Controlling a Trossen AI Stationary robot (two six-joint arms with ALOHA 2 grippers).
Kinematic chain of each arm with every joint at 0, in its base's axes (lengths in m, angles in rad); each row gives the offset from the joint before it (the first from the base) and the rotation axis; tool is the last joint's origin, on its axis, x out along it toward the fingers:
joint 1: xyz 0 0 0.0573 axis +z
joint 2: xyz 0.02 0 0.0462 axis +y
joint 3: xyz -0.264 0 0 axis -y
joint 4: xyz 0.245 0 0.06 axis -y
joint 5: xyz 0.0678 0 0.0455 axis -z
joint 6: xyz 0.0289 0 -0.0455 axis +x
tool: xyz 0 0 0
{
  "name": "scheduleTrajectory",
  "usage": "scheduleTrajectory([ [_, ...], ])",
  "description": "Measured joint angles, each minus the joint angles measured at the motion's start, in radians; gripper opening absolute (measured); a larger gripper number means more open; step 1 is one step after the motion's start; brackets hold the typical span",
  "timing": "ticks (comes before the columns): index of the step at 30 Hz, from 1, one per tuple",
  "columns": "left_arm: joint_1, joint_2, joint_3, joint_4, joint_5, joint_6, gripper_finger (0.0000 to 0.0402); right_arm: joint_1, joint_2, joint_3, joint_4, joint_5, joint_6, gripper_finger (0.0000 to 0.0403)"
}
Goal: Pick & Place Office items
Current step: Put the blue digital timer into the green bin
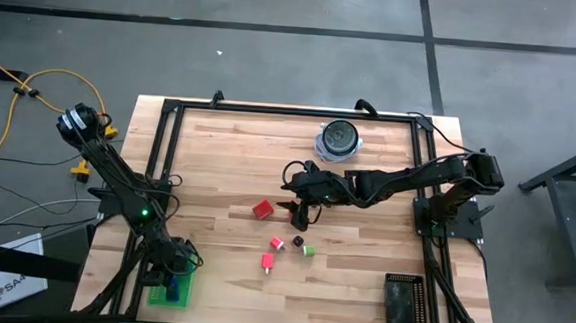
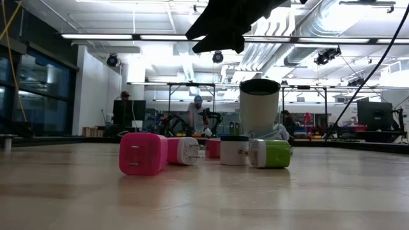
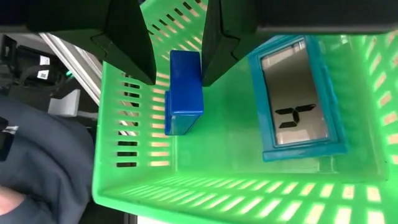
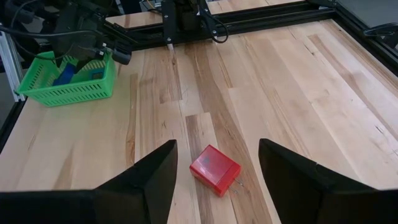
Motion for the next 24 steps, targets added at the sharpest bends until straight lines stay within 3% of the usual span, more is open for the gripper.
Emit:
scheduleTrajectory([
  [24, 0.0, -0.019, 0.0, -0.03, -0.026, 0.009, 0.0125, 0.0, 0.0, 0.0, 0.0, 0.0, 0.0, 0.0213],
])
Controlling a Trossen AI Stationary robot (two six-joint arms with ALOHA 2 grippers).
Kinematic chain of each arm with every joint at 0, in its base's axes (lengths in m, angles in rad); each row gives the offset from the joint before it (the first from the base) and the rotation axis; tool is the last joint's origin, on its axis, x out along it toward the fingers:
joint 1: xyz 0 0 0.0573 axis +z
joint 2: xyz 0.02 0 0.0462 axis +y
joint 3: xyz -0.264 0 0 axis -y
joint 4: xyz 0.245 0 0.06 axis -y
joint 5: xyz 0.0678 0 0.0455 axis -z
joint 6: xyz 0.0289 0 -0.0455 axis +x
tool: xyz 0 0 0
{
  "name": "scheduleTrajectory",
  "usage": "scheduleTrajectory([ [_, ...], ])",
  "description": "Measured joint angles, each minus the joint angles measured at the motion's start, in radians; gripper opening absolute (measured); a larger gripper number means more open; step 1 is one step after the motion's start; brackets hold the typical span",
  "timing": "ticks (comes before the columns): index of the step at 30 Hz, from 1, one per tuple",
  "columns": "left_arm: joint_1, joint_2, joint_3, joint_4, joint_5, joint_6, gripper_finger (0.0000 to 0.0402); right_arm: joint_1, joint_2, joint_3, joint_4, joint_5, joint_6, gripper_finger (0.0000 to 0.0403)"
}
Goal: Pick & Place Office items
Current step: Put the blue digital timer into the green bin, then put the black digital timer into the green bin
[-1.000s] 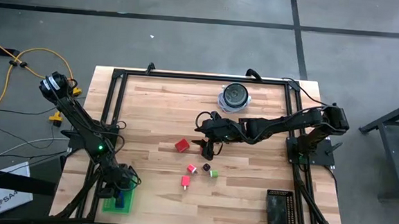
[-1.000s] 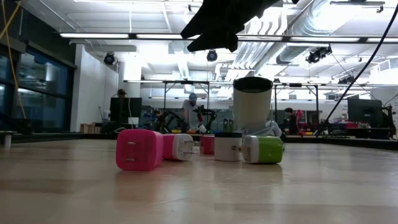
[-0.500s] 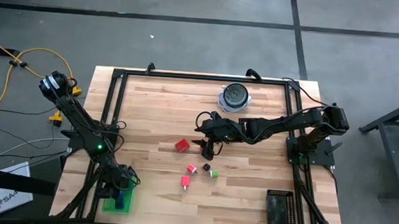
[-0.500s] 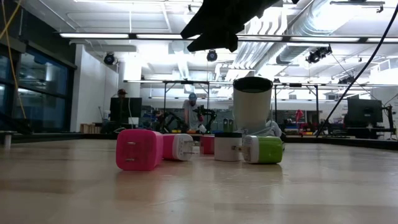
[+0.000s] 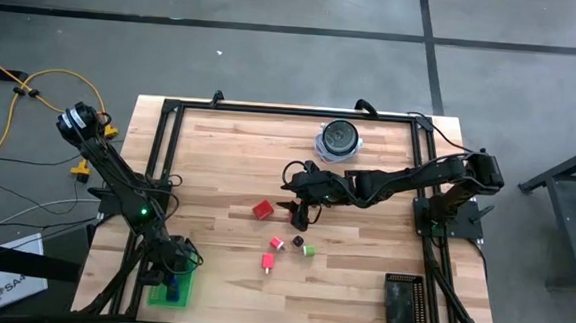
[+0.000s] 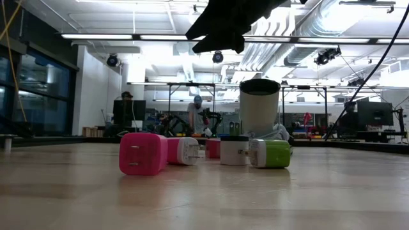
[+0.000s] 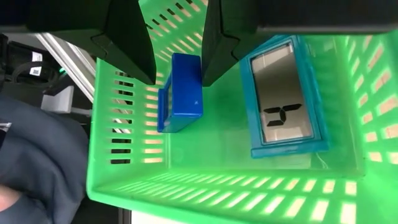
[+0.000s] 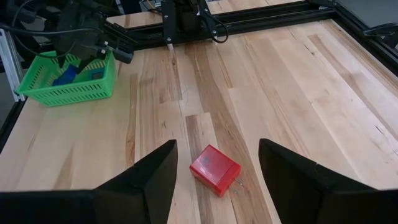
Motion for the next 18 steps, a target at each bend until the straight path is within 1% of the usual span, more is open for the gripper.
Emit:
scheduleTrajectory([
  [5, 0.0, -0.035, 0.0, -0.009, -0.004, 0.0, 0.0125, 0.0, 0.0, 0.0, 0.0, 0.0, 0.0, 0.0213],
  [10, 0.0, -0.077, 0.0, -0.055, -0.029, 0.0, 0.0125, 0.0, 0.0, 0.0, 0.0, 0.0, 0.0, 0.0213],
  [18, 0.0, -0.095, 0.0, -0.065, -0.033, 0.007, 0.0125, 0.0, 0.0, 0.0, 0.0, 0.0, 0.0, 0.0213],
])
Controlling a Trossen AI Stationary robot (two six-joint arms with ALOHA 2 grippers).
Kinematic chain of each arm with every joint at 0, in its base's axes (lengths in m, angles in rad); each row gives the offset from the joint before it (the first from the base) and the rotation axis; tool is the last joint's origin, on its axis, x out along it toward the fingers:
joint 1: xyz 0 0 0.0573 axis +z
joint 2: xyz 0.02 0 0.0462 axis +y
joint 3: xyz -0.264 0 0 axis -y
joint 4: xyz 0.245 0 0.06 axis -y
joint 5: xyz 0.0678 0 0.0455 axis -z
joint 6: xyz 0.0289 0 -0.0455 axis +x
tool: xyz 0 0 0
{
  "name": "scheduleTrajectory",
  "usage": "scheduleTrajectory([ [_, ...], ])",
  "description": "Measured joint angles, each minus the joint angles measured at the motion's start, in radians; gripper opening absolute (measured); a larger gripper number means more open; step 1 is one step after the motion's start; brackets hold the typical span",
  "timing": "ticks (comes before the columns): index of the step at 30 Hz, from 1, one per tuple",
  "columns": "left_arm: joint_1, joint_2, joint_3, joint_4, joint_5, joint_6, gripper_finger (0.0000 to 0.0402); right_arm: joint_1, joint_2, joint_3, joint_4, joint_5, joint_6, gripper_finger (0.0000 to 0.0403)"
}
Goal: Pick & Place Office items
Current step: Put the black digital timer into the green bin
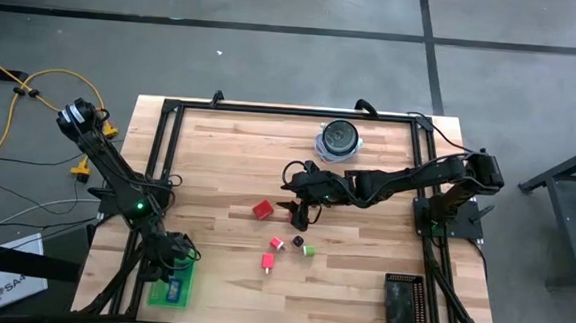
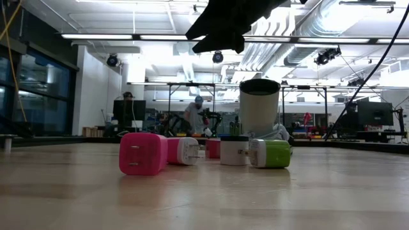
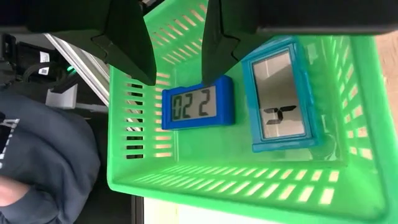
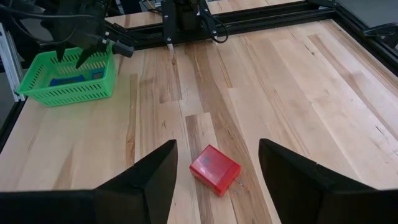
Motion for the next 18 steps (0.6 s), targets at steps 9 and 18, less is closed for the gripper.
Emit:
scheduleTrajectory([
  [9, 0.0, 0.0, 0.0, -0.002, -0.003, 0.0, 0.0125, 0.0, 0.0, 0.0, 0.0, 0.0, 0.0, 0.0213],
  [18, 0.017, -0.041, 0.016, 0.052, -0.049, 0.059, 0.0125, 0.0, 0.0, 0.0, 0.0, 0.0, 0.0, 0.0213],
])
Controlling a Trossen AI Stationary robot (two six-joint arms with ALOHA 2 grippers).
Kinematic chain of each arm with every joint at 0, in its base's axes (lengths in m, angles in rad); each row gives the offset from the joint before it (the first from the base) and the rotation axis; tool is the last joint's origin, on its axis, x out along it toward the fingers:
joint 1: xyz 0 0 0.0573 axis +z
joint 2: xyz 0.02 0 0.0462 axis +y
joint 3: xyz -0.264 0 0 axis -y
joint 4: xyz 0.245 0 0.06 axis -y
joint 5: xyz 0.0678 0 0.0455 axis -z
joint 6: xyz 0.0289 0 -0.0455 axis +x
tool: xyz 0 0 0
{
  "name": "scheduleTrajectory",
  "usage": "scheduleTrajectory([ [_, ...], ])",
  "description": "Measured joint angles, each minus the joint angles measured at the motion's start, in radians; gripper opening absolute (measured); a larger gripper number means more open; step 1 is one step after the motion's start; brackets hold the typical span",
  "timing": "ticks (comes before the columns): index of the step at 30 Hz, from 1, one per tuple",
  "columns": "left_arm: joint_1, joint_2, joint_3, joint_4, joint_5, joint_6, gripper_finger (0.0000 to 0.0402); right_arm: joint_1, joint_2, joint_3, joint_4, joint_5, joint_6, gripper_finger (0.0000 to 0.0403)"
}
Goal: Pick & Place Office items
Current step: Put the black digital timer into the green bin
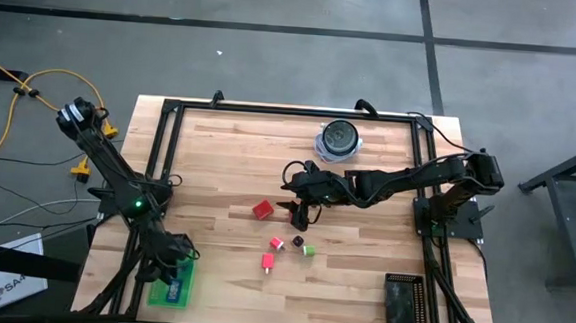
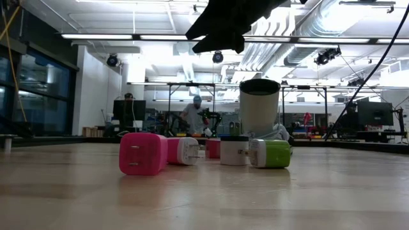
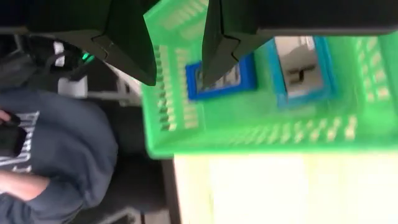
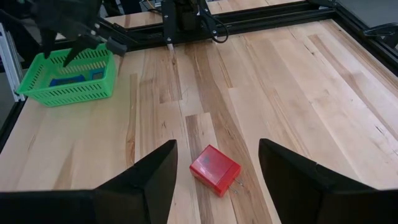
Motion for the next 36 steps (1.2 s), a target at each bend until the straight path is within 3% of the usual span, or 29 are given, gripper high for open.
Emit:
scheduleTrajectory([
  [26, 0.546, -0.011, 0.063, 0.005, -0.081, 0.482, 0.0124, 0.0, 0.0, 0.0, 0.0, 0.0, 0.0, 0.0213],
  [36, 0.688, -0.011, 0.064, 0.098, -0.242, 0.714, 0.0124, 0.0, 0.0, 0.0, 0.0, 0.0, 0.0, 0.0213],
])
